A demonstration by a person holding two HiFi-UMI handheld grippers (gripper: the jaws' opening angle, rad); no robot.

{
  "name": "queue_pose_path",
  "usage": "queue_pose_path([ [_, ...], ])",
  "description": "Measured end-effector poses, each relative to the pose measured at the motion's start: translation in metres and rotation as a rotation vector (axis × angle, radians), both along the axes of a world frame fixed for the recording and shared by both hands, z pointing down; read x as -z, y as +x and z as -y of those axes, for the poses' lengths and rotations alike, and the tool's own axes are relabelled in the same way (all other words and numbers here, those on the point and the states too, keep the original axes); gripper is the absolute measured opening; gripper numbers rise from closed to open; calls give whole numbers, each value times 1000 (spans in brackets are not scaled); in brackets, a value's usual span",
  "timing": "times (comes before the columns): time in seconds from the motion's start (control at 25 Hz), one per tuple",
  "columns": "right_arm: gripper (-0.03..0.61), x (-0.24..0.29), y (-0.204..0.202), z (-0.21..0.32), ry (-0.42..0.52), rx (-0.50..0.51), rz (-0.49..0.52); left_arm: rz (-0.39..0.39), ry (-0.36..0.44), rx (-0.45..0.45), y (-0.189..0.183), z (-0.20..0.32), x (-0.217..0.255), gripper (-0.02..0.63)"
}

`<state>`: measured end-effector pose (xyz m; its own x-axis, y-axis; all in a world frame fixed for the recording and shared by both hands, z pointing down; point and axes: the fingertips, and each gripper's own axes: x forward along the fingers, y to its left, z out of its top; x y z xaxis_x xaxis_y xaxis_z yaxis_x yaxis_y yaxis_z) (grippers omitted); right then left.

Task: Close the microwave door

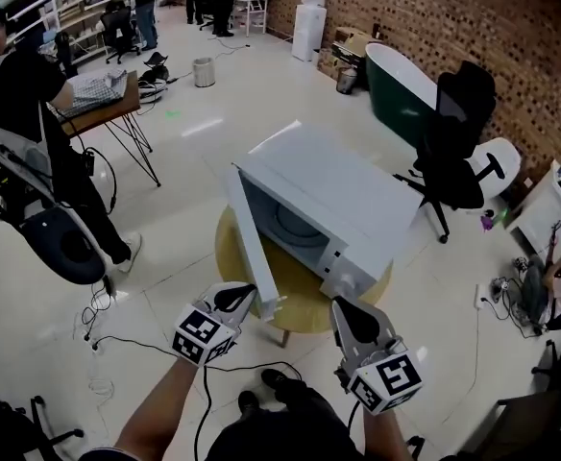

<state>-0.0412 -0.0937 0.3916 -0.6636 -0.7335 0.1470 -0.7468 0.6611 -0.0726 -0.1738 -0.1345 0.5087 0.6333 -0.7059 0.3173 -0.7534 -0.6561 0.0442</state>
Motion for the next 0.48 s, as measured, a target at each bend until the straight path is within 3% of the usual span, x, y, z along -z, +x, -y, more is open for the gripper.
queue_pose_path([
  [0.48, 2, -4, 55, 15, -8, -124, 0, 5, -17, -87, 78, 47, 0, 11],
])
